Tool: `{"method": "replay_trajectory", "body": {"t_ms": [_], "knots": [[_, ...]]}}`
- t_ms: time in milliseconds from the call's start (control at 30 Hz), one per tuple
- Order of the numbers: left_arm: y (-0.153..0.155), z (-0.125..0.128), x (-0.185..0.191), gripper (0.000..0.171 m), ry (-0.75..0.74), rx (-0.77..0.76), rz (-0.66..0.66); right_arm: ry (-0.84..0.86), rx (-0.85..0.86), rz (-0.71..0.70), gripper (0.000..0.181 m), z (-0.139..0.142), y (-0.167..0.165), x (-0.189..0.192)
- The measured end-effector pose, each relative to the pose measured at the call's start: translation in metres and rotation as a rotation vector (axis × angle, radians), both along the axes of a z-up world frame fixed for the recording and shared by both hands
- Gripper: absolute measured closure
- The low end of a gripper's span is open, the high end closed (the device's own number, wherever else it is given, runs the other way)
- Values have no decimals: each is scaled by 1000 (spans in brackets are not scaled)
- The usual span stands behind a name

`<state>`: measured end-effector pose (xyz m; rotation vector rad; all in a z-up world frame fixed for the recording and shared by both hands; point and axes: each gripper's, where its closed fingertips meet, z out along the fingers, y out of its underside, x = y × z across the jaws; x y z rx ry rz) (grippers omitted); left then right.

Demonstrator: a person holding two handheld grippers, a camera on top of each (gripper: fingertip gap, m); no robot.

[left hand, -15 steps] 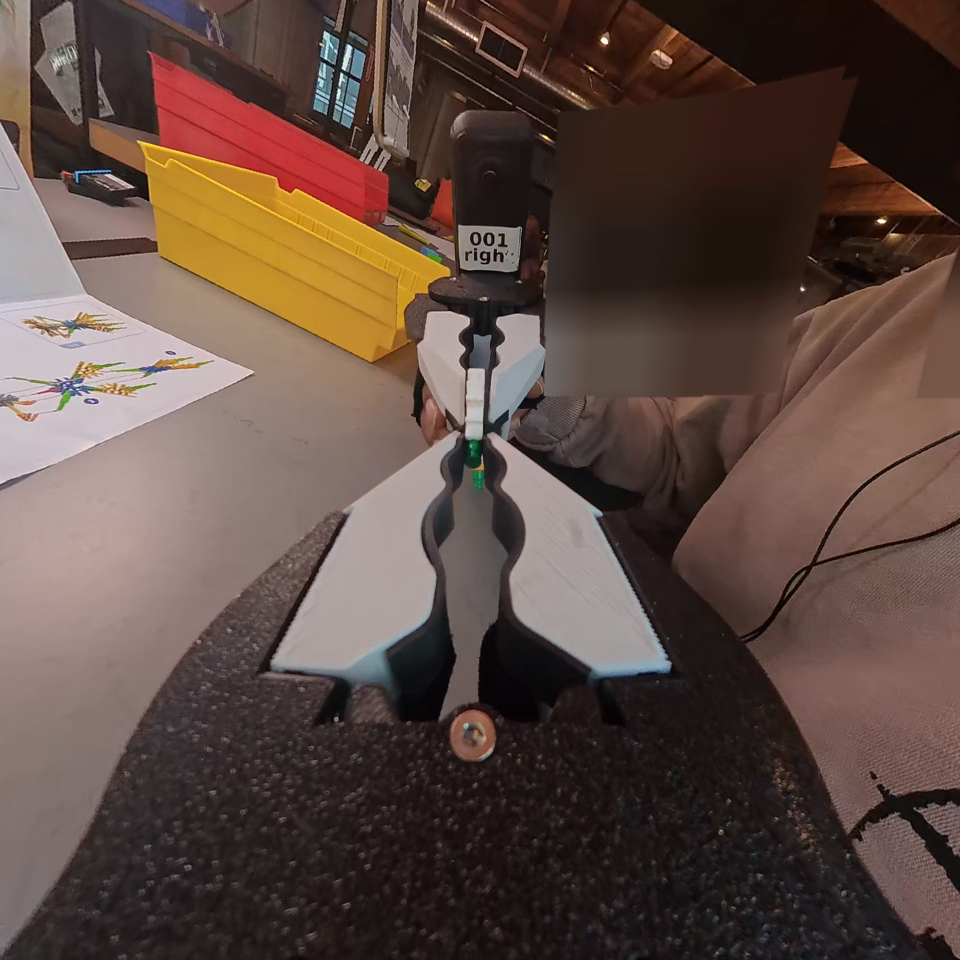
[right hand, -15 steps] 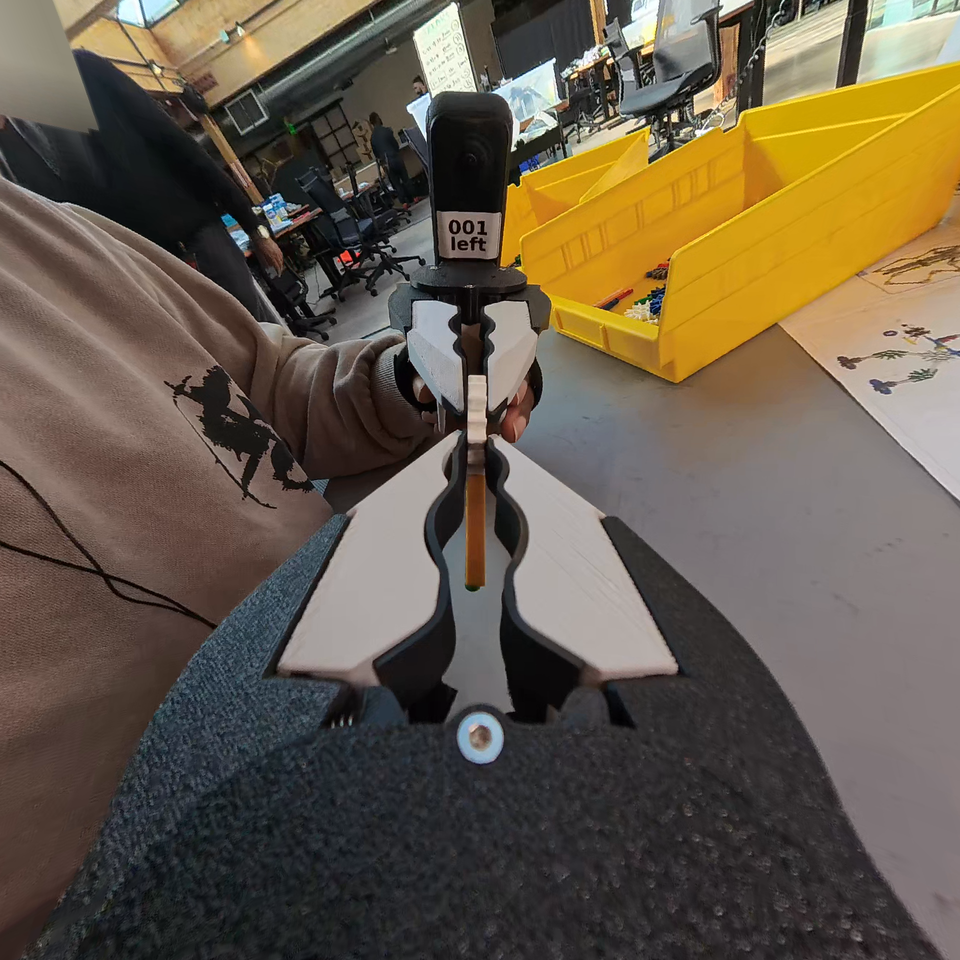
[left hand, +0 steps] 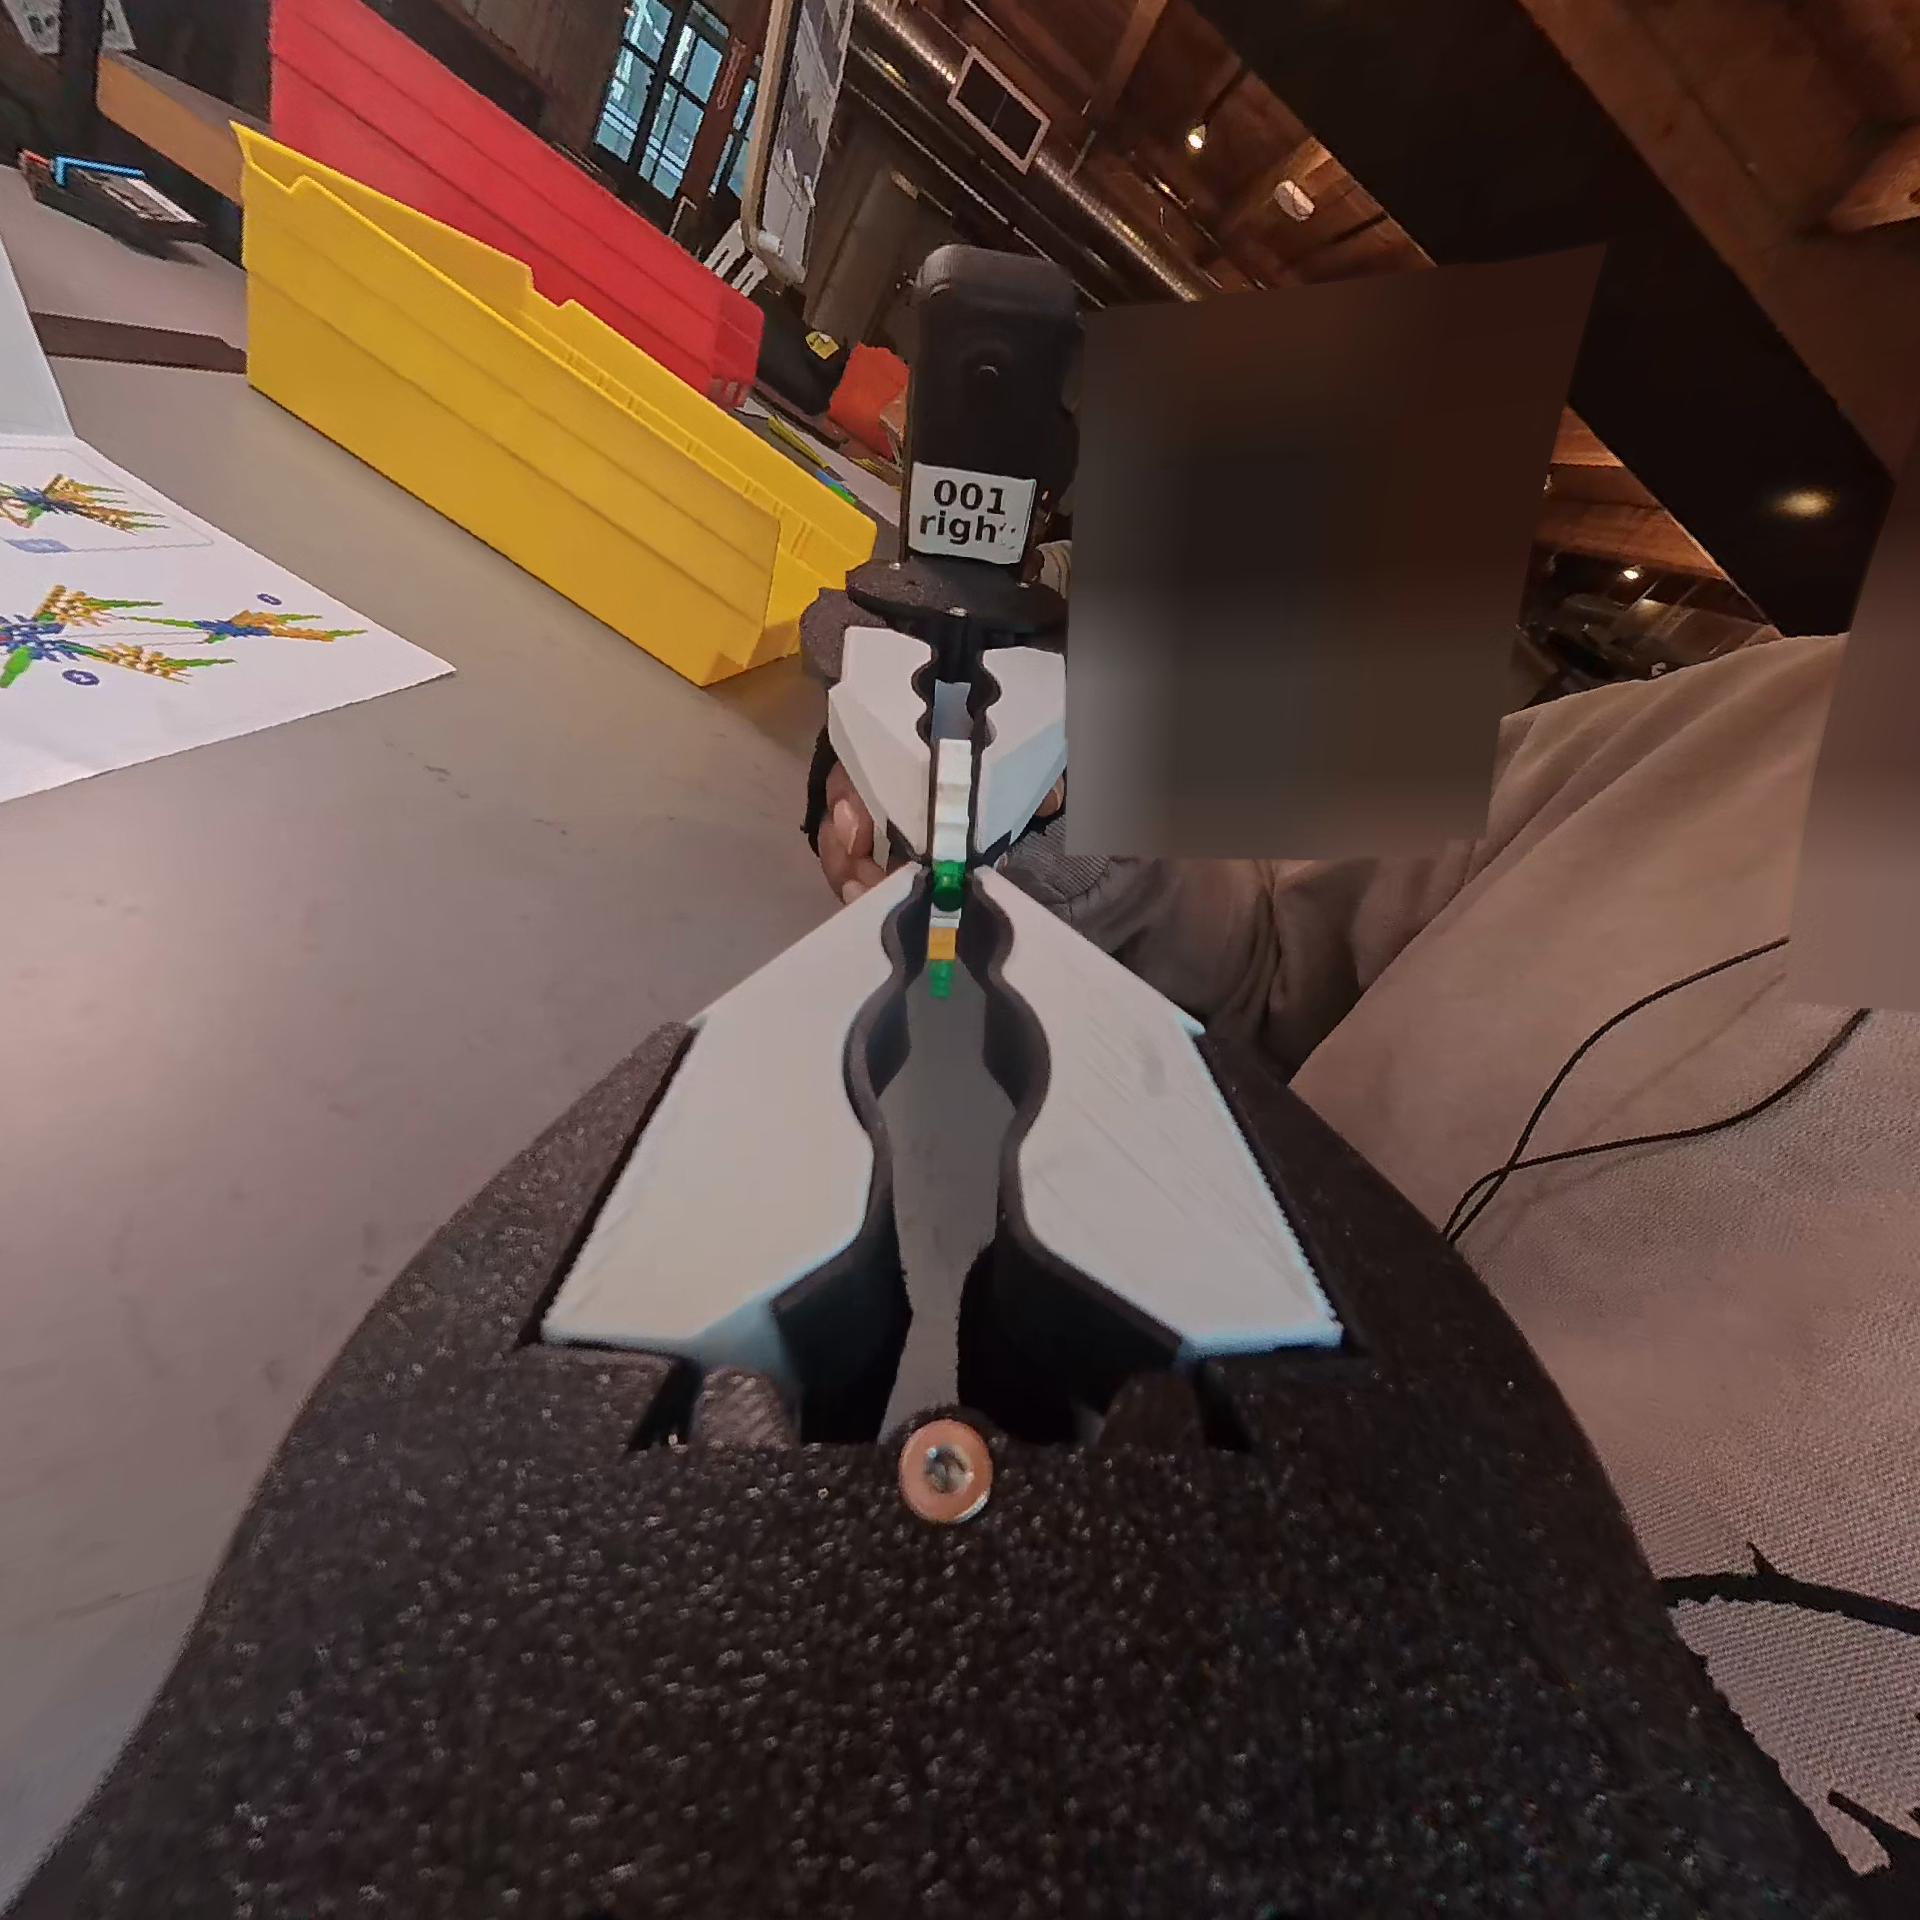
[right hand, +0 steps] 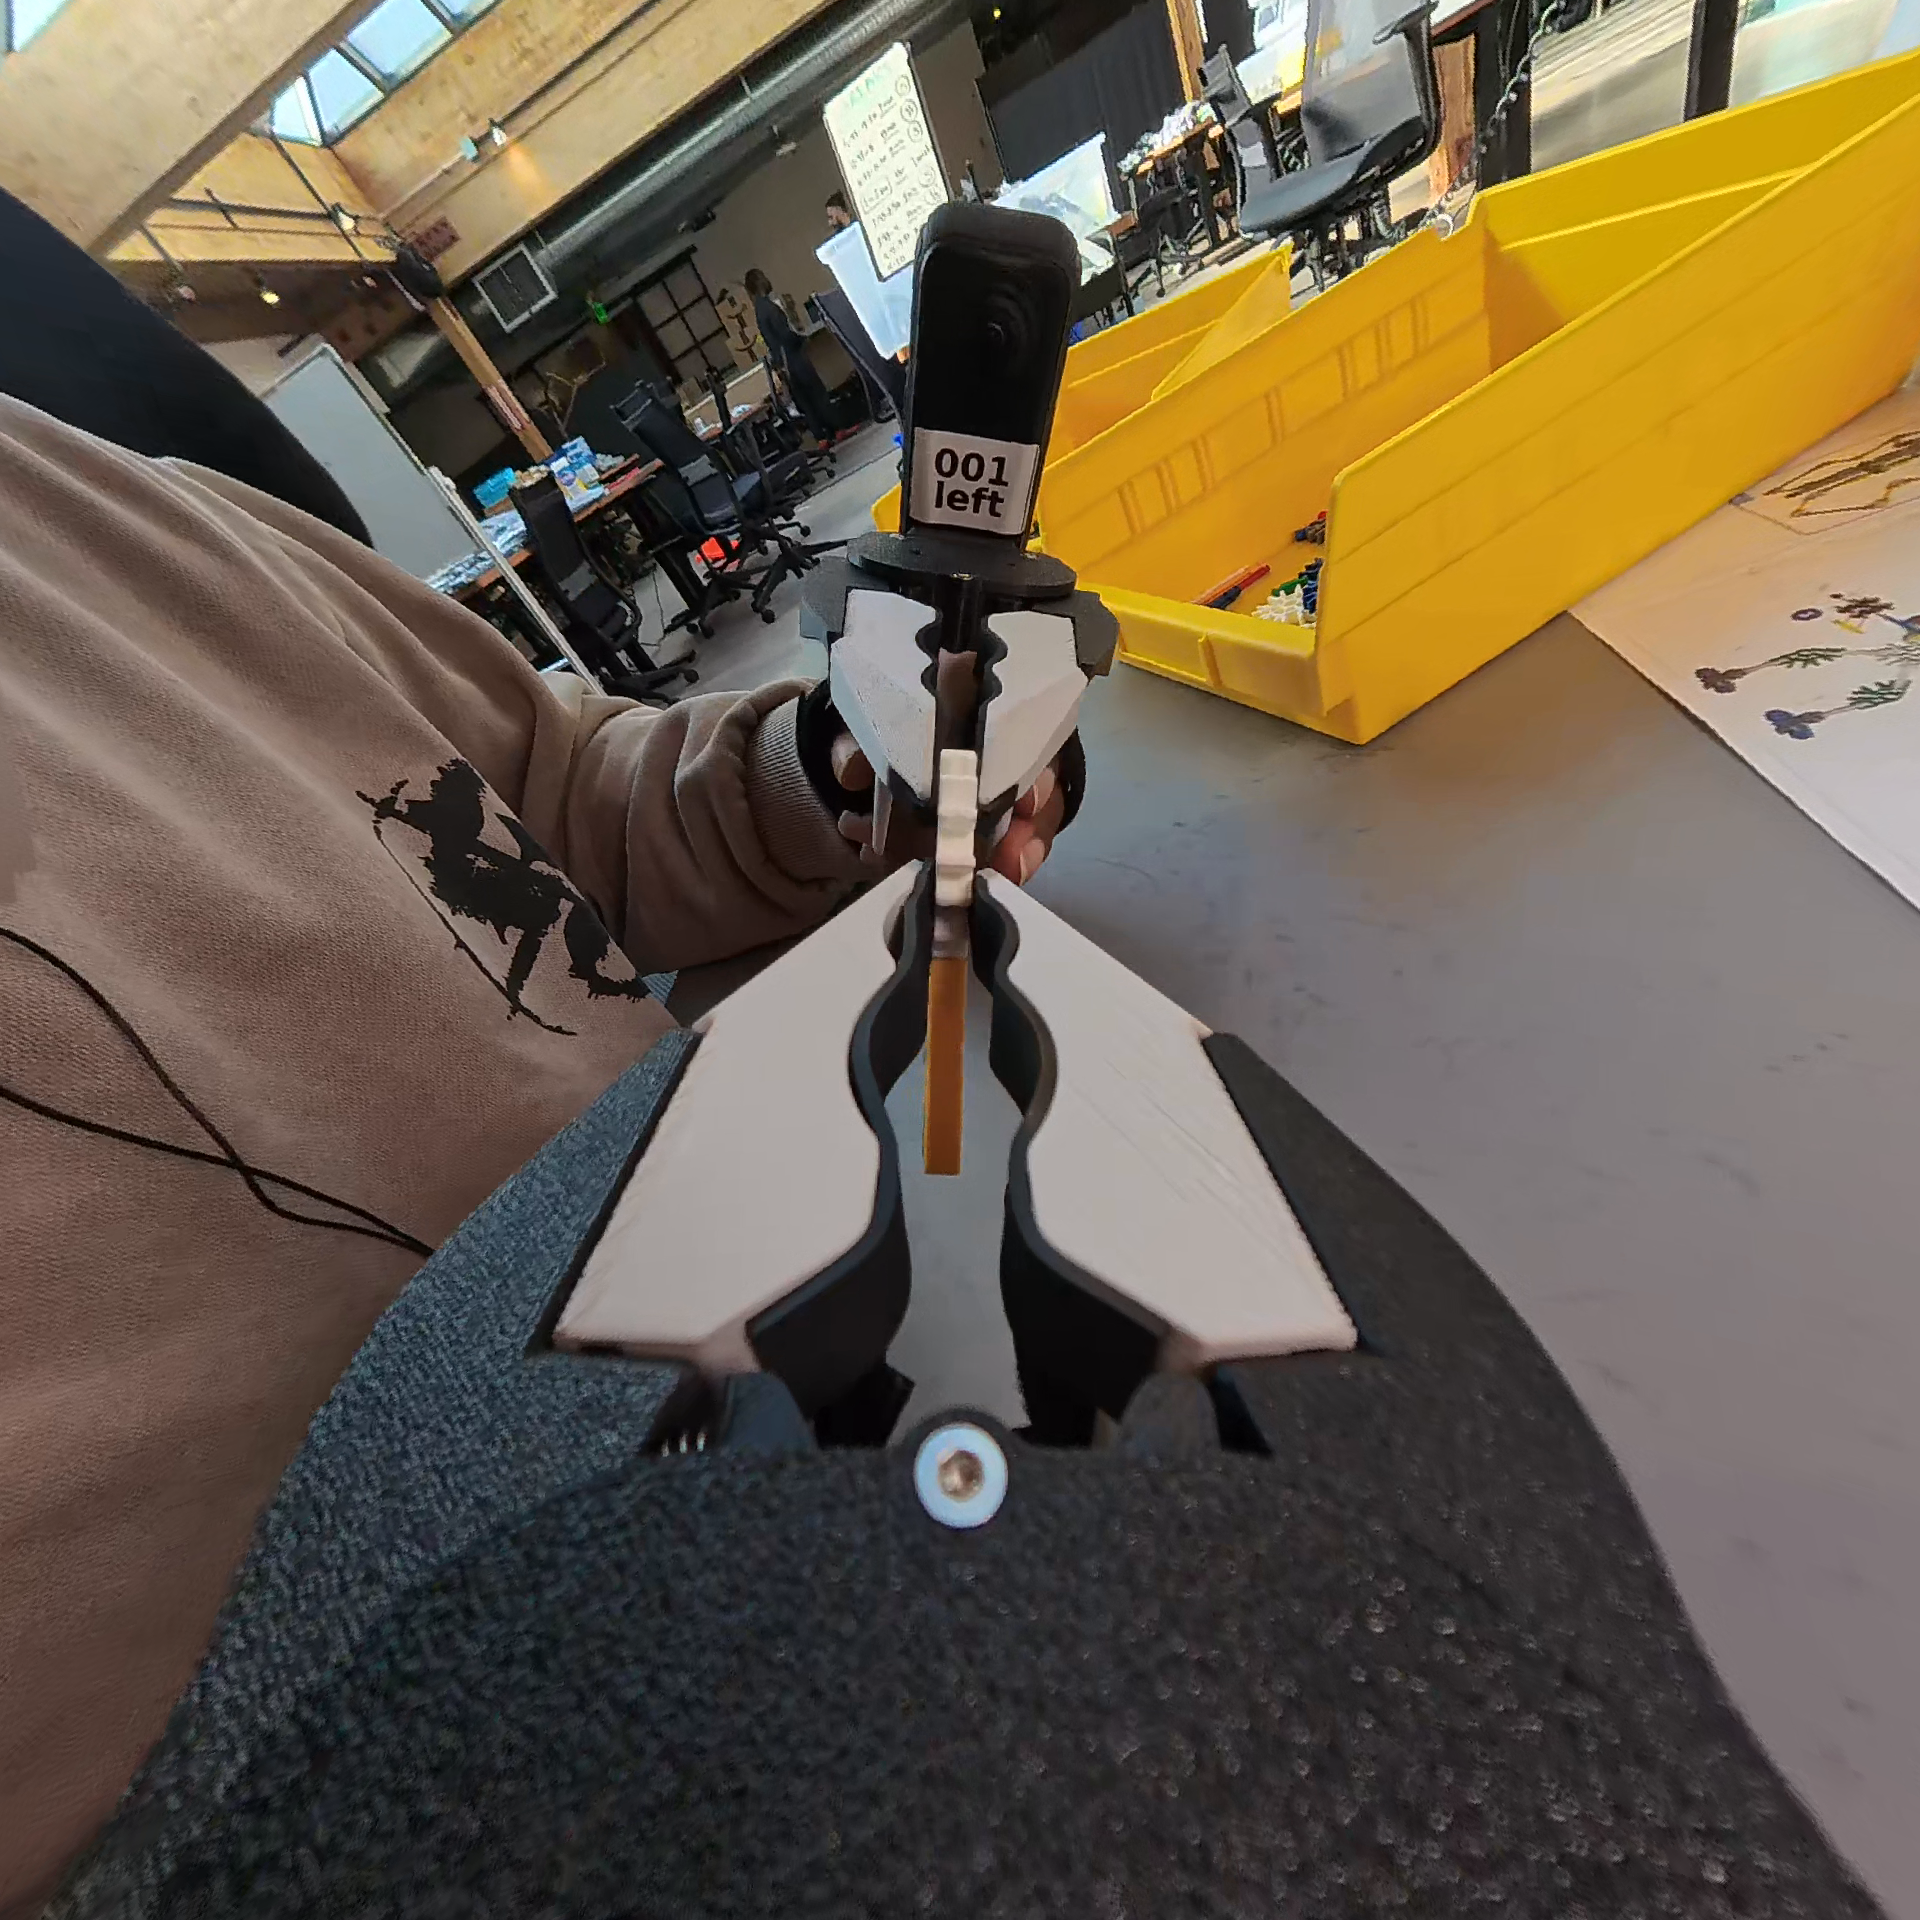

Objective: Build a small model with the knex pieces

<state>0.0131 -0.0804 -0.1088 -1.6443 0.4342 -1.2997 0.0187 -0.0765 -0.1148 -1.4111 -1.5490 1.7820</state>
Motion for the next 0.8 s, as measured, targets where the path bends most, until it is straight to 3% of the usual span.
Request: {"method": "replay_trajectory", "body": {"t_ms": [333,533,667,800], "knots": [[5,3,-1,167,-49,-25,36,6,-9,-28,177,0,3,-2],[33,-4,-18,166,-19,-45,267,19,340,-316,177,-7,30,-19],[48,-3,-26,164,174,64,452,10,553,-522,178,-5,46,-25],[64,-6,-29,167,597,272,670,-52,693,-693,177,-7,62,-28]]}}
